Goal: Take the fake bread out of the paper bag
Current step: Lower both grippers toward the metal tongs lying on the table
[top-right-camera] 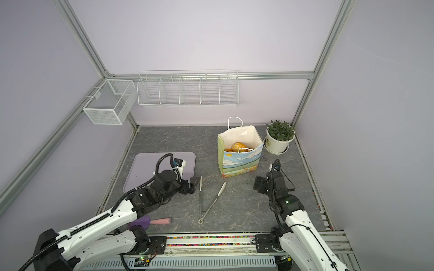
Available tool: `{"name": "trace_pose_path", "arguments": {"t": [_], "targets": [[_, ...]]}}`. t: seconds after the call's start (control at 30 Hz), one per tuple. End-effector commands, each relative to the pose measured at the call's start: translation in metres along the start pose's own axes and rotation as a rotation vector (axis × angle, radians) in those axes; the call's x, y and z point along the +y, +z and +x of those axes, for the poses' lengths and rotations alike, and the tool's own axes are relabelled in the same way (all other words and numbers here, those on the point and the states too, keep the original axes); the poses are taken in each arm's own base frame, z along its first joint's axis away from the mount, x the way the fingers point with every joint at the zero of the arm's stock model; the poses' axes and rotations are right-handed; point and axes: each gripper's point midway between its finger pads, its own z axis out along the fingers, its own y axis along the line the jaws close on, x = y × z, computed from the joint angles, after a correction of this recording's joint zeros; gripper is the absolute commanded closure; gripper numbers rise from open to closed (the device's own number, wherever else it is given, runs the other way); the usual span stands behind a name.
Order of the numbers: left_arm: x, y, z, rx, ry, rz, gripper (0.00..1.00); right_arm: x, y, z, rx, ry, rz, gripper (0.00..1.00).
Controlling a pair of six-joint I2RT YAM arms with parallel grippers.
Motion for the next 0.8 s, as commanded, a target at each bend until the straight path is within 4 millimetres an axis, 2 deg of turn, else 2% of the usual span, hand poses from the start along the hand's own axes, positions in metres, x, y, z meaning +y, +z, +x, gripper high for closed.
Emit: {"name": "trace_pose_path", "arguments": {"t": [0.0,0.27,0.43,0.63,0.77], "targets": [[0.003,0.006,0.043,0.074,0.008,-0.087,0.01,0.011,0.001,0.027,0.075,0.025,-0.037,0.07],[-0.048,0.019,0.09,0.158,0.095,-0.008,0.01,0.04,0.008,0.06,0.147,-0.058,-0.087,0.07],[-0.058,0.029,0.125,0.27,0.067,-0.016,0.01,0.05,0.012,0.07,0.17,-0.085,-0.095,0.08],[-0.067,0.037,0.148,0.313,0.094,-0.019,0.01,0.055,0.018,0.076,0.183,-0.107,-0.085,0.08],[-0.062,0.047,0.16,0.327,0.109,-0.057,0.01,0.054,0.022,0.079,0.195,-0.121,-0.07,0.09]]}}
